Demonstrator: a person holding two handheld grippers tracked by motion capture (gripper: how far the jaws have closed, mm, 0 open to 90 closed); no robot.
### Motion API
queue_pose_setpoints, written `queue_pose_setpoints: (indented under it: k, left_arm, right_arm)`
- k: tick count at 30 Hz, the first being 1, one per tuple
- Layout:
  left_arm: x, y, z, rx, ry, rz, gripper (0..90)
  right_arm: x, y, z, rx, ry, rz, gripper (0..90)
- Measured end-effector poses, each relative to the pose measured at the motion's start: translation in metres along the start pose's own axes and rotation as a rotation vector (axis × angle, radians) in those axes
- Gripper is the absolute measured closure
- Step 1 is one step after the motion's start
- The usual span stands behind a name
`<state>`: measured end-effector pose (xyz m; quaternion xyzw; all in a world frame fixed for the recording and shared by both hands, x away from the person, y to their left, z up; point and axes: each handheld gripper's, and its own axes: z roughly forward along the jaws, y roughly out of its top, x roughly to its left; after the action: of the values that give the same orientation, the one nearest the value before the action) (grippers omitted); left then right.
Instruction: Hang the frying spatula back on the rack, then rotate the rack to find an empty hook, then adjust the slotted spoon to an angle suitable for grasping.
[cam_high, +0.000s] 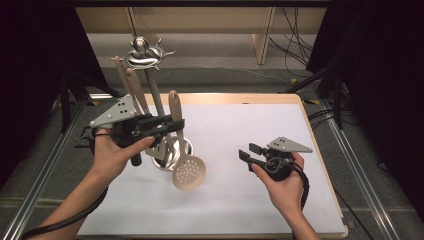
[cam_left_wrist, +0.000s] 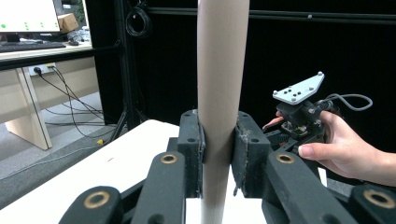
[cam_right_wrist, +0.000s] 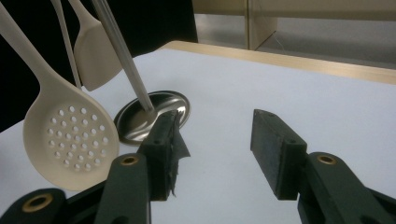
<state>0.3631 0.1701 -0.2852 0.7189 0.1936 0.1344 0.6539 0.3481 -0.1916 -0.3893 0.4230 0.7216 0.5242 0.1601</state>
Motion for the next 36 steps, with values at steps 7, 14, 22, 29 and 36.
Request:
queue_pose_setpoints:
  k: [7,14,22,29,36]
  left_arm:
    - [0.001,0.001,-0.003,-0.006,0.005,-0.001,74.6]
    - [0.003,0.002,-0.003,-0.014,0.006,-0.005,74.6]
    - [0.003,0.007,-0.006,-0.022,0.015,0.005,74.6]
    - [0.004,0.011,-0.009,-0.021,0.024,0.014,74.6]
    - [0.005,0.014,-0.012,-0.025,0.024,0.011,74.7]
  right_arm:
    - [-0.003,-0.003,-0.001,0.009,0.013,-0.025,52.7]
    - [-0.005,0.001,-0.001,-0.014,-0.003,-0.033,52.5]
    - [-0.006,-0.002,-0.001,0.01,0.014,-0.02,52.1]
    - [-0.007,-0.002,-0.003,0.011,0.015,0.01,52.0]
    - [-0.005,0.0,-0.006,0.016,-0.001,0.013,51.9]
